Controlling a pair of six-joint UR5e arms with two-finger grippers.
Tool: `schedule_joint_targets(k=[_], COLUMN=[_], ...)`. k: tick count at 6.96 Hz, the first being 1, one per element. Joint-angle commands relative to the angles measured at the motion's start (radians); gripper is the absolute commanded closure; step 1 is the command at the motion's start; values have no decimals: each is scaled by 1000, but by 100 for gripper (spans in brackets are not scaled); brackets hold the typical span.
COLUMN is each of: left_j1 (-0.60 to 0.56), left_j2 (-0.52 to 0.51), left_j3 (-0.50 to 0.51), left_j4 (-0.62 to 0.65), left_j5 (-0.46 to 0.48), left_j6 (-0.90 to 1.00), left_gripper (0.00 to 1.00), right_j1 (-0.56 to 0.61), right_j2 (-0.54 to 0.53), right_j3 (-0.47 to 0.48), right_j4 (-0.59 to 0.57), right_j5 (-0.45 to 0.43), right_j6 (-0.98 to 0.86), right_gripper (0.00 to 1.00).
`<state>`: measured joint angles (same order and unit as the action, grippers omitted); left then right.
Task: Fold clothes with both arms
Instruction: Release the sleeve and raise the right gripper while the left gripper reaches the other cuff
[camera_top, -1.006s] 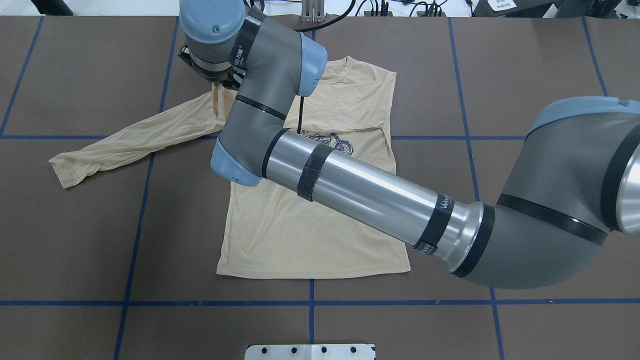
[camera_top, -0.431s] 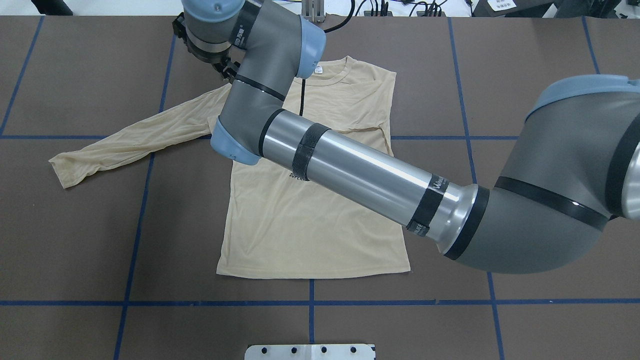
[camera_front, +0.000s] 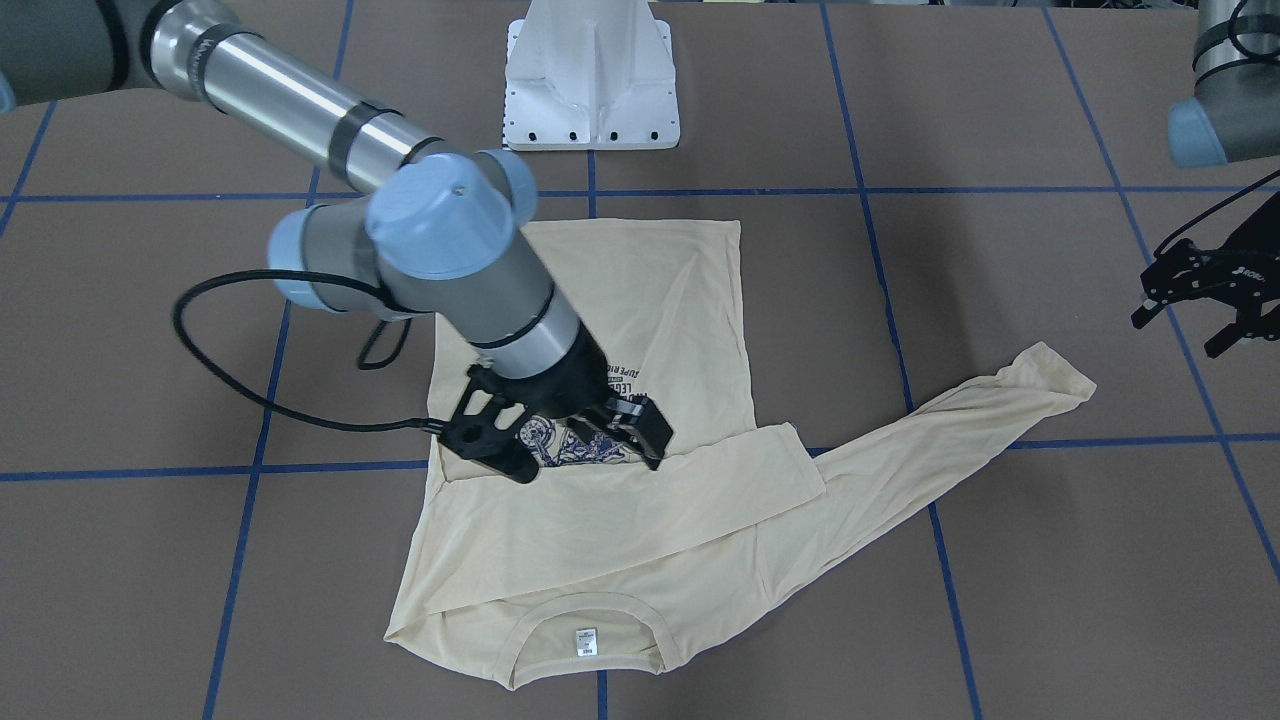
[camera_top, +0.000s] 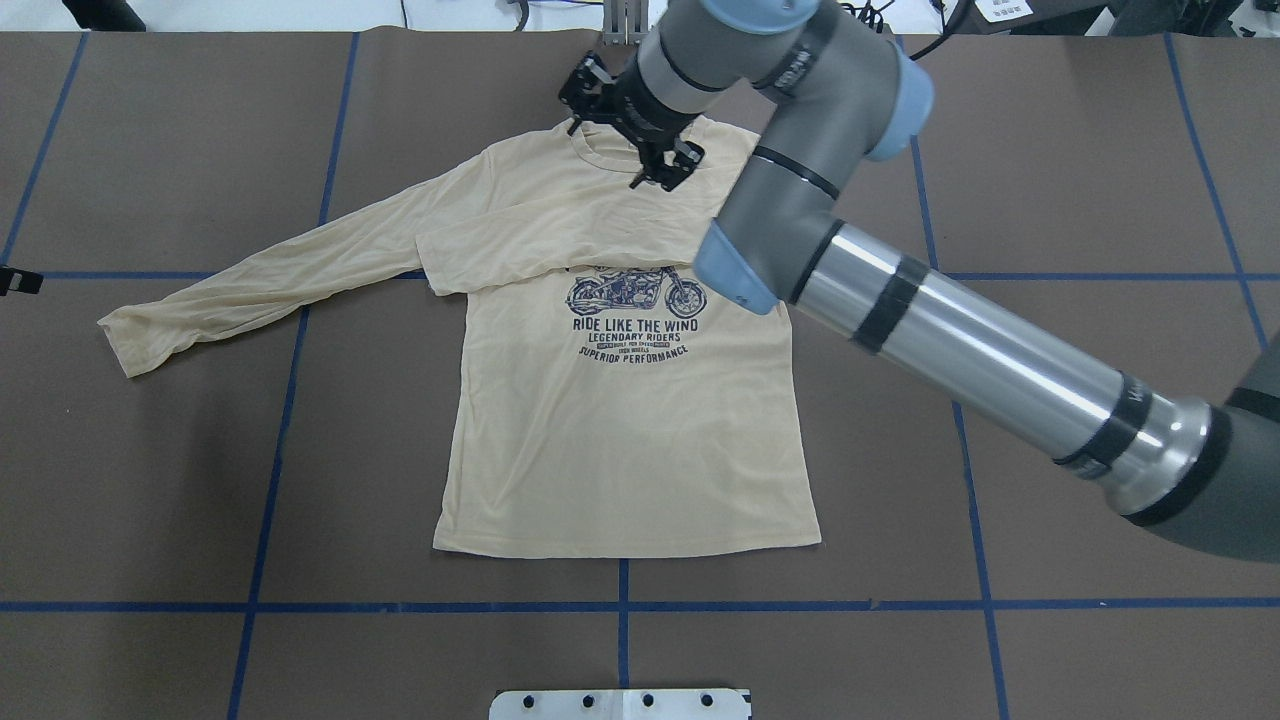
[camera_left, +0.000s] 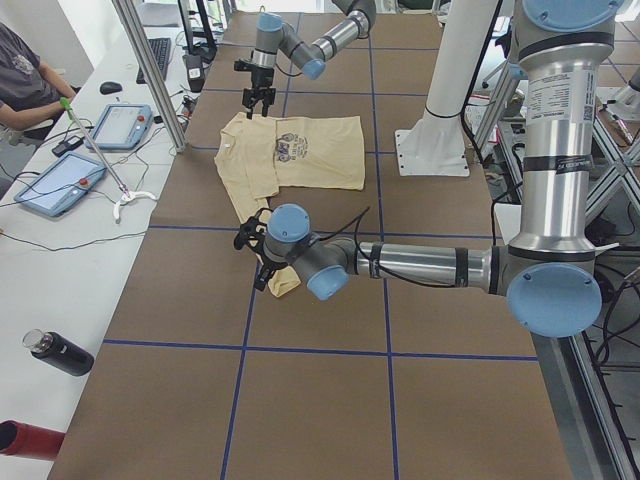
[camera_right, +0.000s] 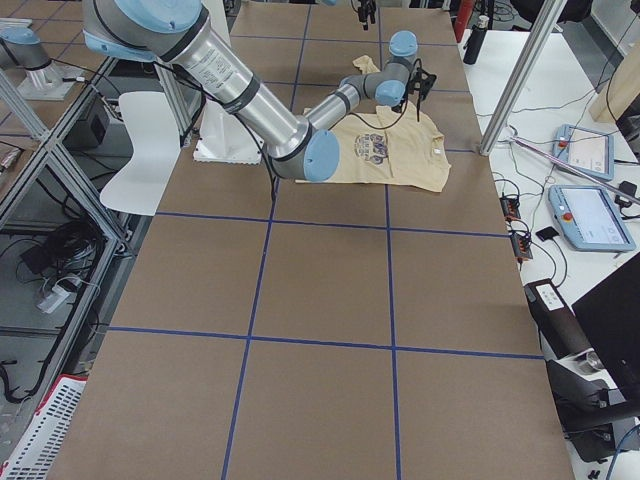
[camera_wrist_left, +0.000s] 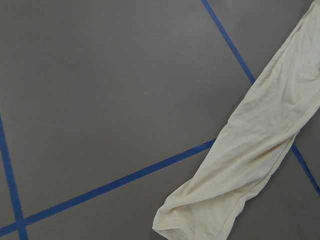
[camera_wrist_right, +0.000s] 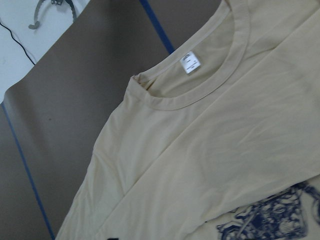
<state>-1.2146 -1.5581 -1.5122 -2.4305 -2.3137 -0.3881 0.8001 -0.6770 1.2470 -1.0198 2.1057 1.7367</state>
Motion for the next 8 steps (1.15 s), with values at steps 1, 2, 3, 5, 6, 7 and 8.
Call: schedule_joint_targets(k=[1,2,3,5,6,7,8], left_j1=[71,87,89,90,96,99,105], left_j2=[-80,-117,-135,-134,-134,-134,-134], left_j3=[142,197,234,247,257,262,268], left_j4=[-42,-42,-47,-45,-45,-45,-47], left_j5=[-3,-1,-1,-7,-9,-9,-10], left_j6=[-73,-78,-78,-81,-81,-81,-81], left_gripper=[30,36,40,43,43,43,43], right_j1=[51,51,51,50,50,48,47], right_j2=[-209,-225,-225,-228,-228,-231,-231], right_j3=[132,141,146,152,152,150,150], right_j4=[7,9,9,9,9,9,9], right_j5=[57,56,56,53,53,50,48], right_j6=[-179,-199,-198,-198,-200,-200,-200], right_gripper=[12,12,11,11,10,10,10])
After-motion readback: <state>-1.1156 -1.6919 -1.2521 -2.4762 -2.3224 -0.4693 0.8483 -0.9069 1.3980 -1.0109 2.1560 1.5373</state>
